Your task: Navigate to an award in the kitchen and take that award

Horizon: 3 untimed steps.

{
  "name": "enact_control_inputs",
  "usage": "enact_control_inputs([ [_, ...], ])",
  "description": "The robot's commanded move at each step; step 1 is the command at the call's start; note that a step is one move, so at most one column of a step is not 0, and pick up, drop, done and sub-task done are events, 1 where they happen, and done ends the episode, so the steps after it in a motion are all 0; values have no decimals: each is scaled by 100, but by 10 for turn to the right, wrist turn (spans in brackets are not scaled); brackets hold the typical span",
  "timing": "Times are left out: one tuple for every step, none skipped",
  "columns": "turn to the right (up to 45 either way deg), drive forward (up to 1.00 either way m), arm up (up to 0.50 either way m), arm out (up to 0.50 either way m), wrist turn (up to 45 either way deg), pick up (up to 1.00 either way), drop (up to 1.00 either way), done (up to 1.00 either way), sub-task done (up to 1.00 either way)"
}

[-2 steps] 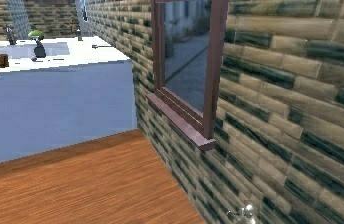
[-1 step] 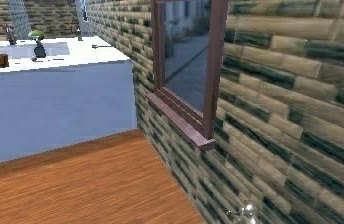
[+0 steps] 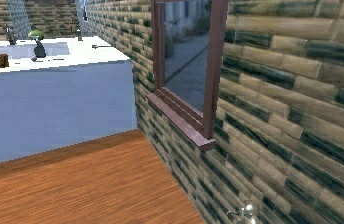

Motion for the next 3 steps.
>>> enact_control_inputs([
  [0,0,0,36,0,0,0,0,0],
  [0,0,0,0,450,0,0,0,0],
  [0,0,0,0,450,0,0,0,0],
])
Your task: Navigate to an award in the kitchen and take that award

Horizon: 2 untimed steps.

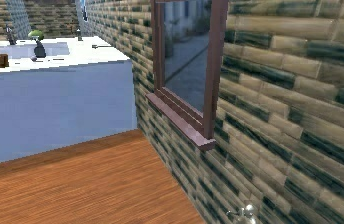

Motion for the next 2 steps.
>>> enact_control_inputs([
  [0,0,0,0,240,0,0,0,0],
  [0,0,-30,0,0,0,0,0,0],
])
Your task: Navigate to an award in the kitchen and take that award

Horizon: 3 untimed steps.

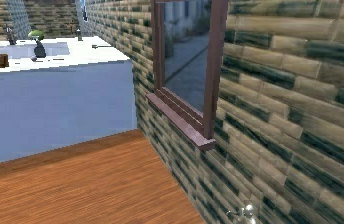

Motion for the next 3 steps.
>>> enact_control_inputs([
  [0,0,0,0,0,100,0,0,0],
  [0,0,10,0,0,0,0,0,0],
  [0,0,0,0,0,0,0,100,0],
])
